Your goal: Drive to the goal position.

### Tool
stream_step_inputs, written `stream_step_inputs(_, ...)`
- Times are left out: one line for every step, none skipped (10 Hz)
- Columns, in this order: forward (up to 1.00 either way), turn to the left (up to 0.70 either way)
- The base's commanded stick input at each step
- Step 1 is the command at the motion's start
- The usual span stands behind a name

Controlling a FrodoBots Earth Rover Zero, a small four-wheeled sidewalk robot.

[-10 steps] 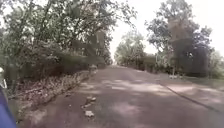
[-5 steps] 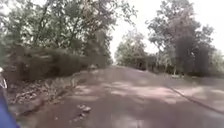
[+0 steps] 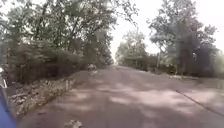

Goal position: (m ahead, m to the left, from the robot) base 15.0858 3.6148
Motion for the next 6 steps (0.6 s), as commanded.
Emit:
stream_step_inputs(0.70,-0.01)
stream_step_inputs(0.70,0.04)
stream_step_inputs(0.70,0.09)
stream_step_inputs(0.70,0.14)
stream_step_inputs(0.70,0.19)
stream_step_inputs(0.70,0.17)
